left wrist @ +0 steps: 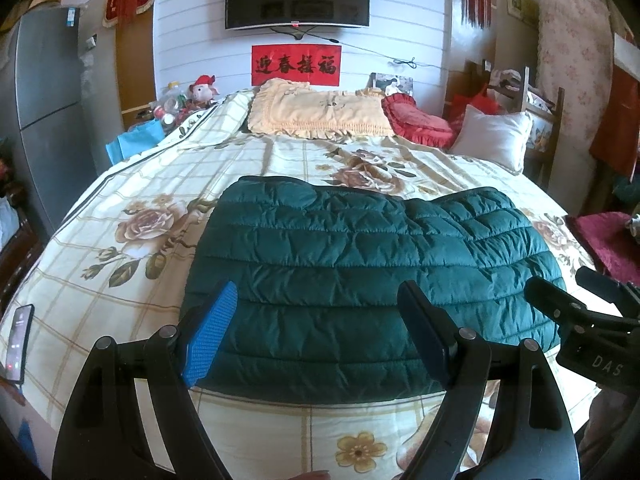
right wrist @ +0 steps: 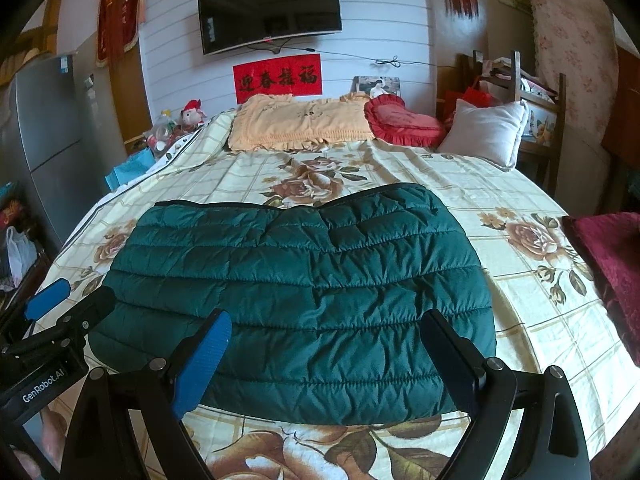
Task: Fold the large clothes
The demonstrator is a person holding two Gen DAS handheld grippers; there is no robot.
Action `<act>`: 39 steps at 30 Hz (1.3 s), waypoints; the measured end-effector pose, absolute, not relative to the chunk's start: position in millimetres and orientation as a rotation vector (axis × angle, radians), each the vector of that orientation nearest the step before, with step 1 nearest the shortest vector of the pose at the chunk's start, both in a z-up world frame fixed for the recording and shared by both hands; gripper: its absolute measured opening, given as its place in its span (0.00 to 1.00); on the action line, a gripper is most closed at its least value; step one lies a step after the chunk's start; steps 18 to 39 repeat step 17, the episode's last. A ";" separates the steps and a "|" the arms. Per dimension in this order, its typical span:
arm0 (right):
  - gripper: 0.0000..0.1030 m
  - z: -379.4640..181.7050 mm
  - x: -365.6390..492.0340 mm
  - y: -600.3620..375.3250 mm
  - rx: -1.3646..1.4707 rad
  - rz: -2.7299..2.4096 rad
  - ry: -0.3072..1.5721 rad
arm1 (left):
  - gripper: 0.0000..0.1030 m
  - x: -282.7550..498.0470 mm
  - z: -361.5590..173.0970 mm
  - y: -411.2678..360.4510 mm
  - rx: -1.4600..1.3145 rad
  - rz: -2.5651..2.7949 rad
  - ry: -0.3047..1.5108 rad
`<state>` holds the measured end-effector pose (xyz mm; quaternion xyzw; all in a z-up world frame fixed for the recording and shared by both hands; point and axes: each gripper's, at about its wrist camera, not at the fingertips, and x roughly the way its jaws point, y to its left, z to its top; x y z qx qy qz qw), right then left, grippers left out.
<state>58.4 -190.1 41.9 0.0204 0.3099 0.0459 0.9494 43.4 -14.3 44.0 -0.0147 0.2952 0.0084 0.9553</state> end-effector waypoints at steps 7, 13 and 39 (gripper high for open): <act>0.91 40.2 59.8 -188.0 0.041 0.098 0.638 | 0.80 44.2 44.2 -15.3 -0.025 0.013 0.600; 0.91 38.8 61.2 -186.7 0.041 0.101 0.642 | 0.80 39.7 41.1 -12.5 -0.011 0.019 0.563; 0.91 37.7 61.4 -189.2 0.045 0.097 0.642 | 0.80 42.7 37.8 -6.0 -0.029 0.004 0.586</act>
